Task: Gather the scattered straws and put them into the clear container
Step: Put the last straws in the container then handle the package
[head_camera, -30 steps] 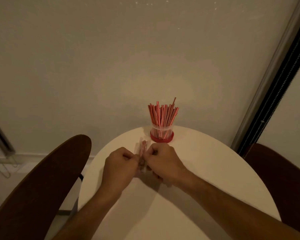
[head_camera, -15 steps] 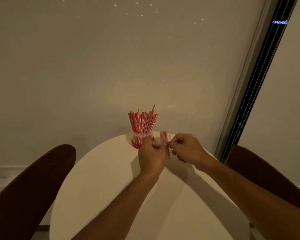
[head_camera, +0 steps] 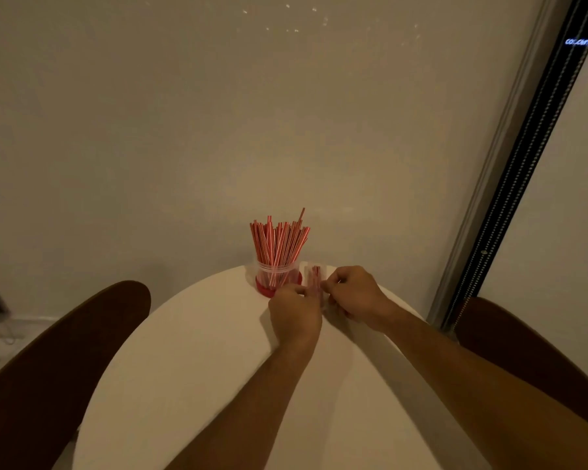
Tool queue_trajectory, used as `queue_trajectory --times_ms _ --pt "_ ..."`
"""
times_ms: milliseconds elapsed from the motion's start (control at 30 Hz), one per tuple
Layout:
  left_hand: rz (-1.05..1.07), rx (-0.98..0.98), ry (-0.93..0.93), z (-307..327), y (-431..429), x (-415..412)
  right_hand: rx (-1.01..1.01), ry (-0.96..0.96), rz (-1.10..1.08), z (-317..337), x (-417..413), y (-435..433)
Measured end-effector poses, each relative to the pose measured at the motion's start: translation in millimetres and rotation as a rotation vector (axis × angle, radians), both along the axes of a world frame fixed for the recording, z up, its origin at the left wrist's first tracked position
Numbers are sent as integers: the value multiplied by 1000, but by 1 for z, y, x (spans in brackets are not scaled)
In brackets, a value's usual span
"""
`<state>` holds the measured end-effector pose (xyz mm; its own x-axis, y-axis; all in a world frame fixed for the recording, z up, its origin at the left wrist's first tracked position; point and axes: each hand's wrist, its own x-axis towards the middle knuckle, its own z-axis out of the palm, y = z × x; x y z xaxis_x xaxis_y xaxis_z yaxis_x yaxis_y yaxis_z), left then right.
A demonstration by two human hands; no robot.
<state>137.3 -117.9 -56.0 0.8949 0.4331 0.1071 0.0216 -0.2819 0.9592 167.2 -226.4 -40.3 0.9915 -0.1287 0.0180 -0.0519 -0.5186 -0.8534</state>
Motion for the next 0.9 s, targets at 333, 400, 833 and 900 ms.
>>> queue_trajectory --times_ms 333,400,833,900 --pt "-42 -17 67 -2 12 1 41 56 -55 -4 5 2" --pt "-42 -24 68 -1 12 2 37 51 -62 -4 6 2" --pt "-49 -23 78 1 9 0 20 60 -95 -6 7 3" --pt "-49 -27 78 1 9 0 30 64 -96 -6 7 3"
